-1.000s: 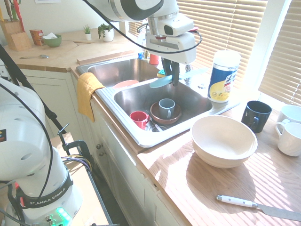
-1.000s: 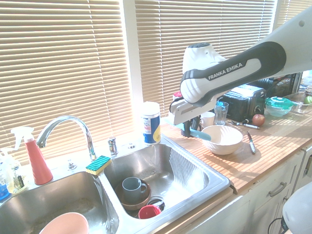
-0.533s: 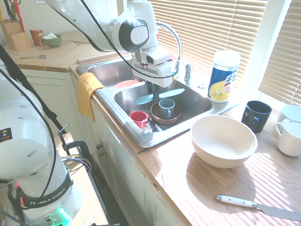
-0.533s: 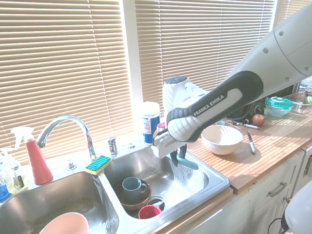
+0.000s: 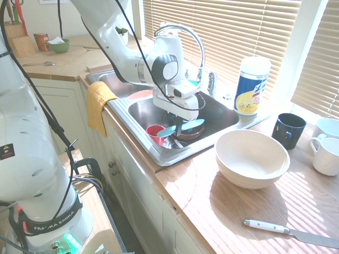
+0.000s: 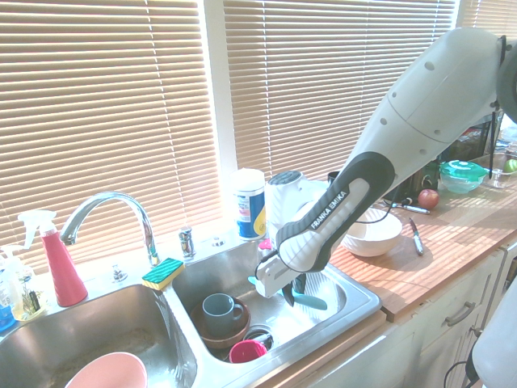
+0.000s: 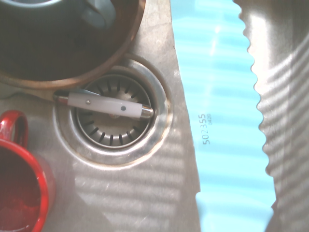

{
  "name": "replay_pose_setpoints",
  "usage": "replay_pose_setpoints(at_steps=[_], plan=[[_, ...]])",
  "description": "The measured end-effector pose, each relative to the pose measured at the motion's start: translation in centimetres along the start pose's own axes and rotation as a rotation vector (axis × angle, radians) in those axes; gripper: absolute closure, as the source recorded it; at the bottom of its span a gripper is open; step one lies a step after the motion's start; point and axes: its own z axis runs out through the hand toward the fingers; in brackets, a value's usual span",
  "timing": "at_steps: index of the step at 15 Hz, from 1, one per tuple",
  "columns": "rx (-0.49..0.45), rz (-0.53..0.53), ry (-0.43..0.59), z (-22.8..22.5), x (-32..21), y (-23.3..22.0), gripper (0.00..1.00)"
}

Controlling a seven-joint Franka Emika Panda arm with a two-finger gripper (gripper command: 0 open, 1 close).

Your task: Put the knife into the sink

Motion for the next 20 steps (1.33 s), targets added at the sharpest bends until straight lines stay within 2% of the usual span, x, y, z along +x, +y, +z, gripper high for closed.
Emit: replay_pose_setpoints(at_steps=[11,12,20], plan=[[-0.049,-0.005,-0.056,7.3,3.0,-4.3,1.0],[-0.056,-0.005,-0.061,7.9,2.9,-4.6,0.0],[-0.073,0.019,-0.075,9.5,3.4,-4.6,0.0]])
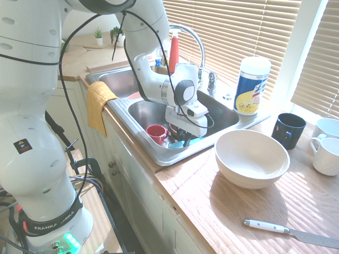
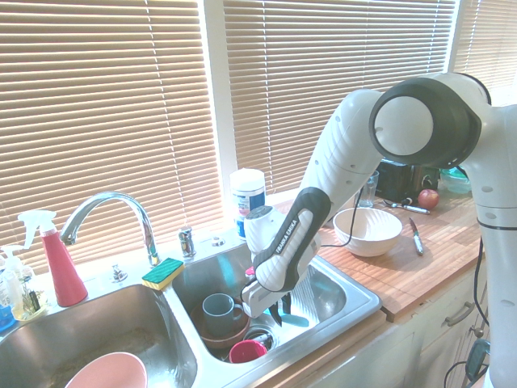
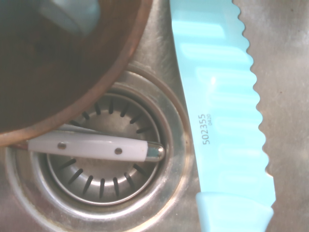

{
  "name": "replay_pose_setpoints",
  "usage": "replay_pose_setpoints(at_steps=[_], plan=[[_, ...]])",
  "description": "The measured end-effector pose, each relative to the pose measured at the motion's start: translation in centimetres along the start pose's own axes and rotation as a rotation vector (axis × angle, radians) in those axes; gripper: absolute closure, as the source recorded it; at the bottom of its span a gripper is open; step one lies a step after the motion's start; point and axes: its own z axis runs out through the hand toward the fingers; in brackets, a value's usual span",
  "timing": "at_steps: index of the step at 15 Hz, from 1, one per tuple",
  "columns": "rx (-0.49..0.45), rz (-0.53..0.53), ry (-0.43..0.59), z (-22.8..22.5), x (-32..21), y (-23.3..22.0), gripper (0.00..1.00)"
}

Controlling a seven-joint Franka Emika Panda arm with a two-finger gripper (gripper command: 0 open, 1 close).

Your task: Put the knife into the sink

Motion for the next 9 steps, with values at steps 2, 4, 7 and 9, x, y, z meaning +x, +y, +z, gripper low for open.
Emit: replay_pose_setpoints(at_steps=[2,4,7,9], plan=[[0.003,0.001,0.001,0.0,0.0,0.0,0.0],[0.008,0.001,0.005,-0.2,0.1,-0.1,0.0],[0.048,0.0,0.037,-3.3,0.6,-0.3,0.0],[0.081,0.0,0.052,-8.5,0.8,0.1,0.0]])
